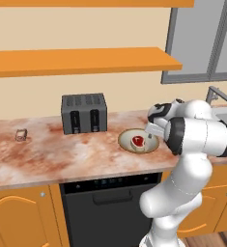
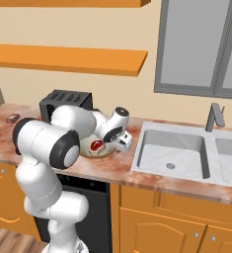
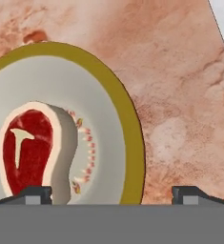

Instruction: Move the mug from next to the sink to the open cabinet. Then, move the bowl with the steak to the fridge to clear the area for faucet cleaning.

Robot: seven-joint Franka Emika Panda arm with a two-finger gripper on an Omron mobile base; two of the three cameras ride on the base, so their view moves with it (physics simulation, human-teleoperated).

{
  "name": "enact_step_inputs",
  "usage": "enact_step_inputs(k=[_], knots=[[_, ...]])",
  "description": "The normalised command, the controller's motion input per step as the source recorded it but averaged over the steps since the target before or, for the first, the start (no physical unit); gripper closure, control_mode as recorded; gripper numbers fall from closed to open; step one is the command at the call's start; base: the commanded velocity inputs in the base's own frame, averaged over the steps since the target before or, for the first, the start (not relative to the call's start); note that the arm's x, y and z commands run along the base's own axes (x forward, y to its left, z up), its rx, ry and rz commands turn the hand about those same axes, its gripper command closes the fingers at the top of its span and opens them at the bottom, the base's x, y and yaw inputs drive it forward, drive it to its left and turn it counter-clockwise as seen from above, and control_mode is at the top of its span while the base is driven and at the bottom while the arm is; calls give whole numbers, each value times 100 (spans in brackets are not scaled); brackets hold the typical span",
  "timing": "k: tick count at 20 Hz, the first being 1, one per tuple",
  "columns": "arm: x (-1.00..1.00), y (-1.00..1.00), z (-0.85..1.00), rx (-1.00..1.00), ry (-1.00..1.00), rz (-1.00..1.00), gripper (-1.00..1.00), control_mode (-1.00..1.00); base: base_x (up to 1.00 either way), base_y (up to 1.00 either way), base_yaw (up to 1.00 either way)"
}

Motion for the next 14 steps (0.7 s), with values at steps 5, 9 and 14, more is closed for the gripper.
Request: enact_step_inputs(k=[5, 9, 14], knots=[[0, -13, -14, 0, 0, -1, -100, -100, 0, 0, 0], [2, 0, -1, 0, 0, 0, -100, -100, 0, 0, 0], [29, 1, -17, 0, 0, 0, -100, -100, 0, 0, 0]])
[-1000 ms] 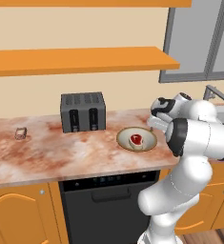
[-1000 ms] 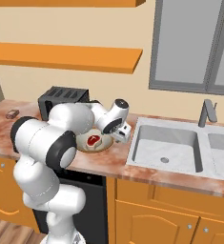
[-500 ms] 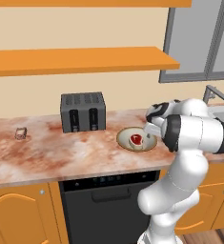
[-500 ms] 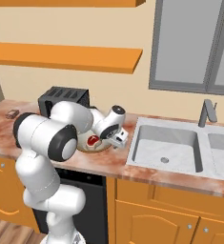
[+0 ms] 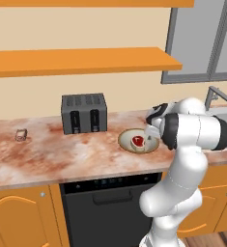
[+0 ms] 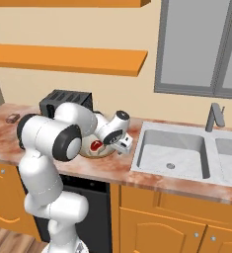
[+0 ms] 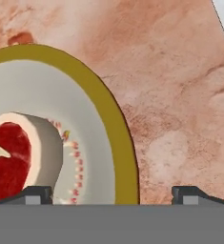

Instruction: Move the mug from next to the sink to the open cabinet. Then, move the bowl with the steak to the fridge to clear the area for faucet cleaning.

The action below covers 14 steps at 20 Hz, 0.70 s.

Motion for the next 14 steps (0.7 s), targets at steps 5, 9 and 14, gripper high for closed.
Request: enact_step_inputs(k=[5, 9, 14], knots=[[29, 16, -34, 0, 0, 0, -100, -100, 0, 0, 0], [10, 10, -29, 0, 0, 0, -100, -100, 0, 0, 0], [0, 1, -5, 0, 0, 0, 100, -100, 0, 0, 0]])
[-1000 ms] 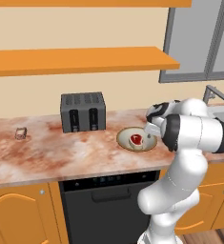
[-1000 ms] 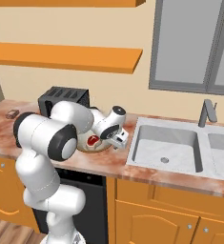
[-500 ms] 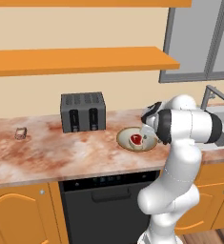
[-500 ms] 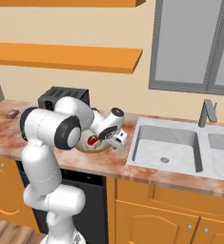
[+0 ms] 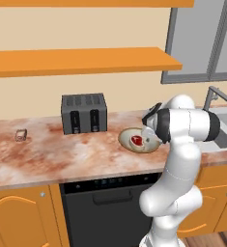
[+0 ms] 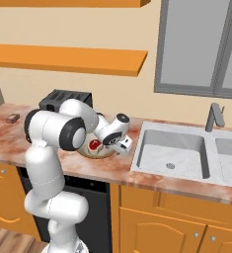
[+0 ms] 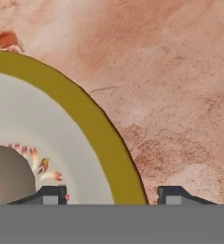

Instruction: Move the mug from next to the sink to the open cabinet. Then, move the bowl with the steak to the fridge to clear the area for faucet cleaning.

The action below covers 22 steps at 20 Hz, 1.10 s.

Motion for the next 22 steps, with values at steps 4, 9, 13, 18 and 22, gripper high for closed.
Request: enact_step_inputs(k=[4, 9, 13, 18, 22], knots=[[-1, 0, 0, 0, 0, 0, 100, -100, 0, 0, 0], [-6, 0, 18, 0, -5, 0, 100, -100, 0, 0, 0], [-20, 1, 65, 0, -6, -3, 100, -100, 0, 0, 0], [-49, 0, 98, -1, -15, -7, 100, -100, 0, 0, 0], [-72, 0, 100, 0, -16, -7, 100, -100, 0, 0, 0]])
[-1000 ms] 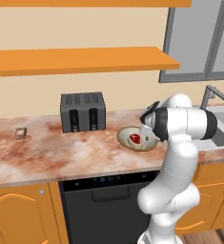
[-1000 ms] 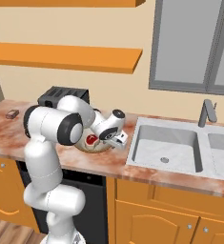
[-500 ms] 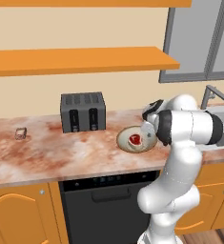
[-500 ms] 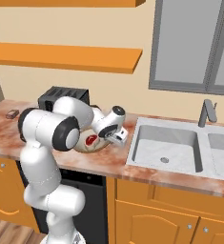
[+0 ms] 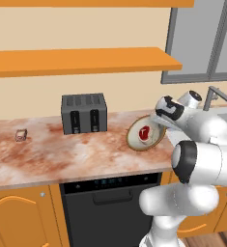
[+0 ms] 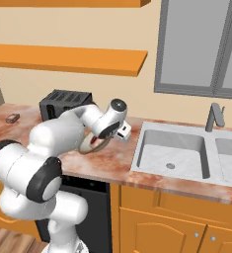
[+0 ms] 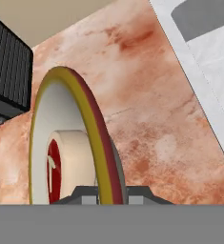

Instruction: Move the mug from next to the sink to the open cabinet. Then, move the bowl with the steak to the fridge to clear the area for faucet cleaning.

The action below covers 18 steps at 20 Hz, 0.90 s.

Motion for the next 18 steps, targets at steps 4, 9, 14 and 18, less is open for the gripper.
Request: enact_step_inputs(k=[4, 9, 14, 18], knots=[[-77, 0, 100, 0, -14, -7, 100, -100, 0, 0, 0], [-88, 2, 100, 0, -14, -8, 100, -100, 0, 0, 0], [-51, 0, 88, 19, -5, -13, 100, -100, 0, 0, 0], [-26, -1, 42, 40, 0, -17, 100, -100, 0, 0, 0]])
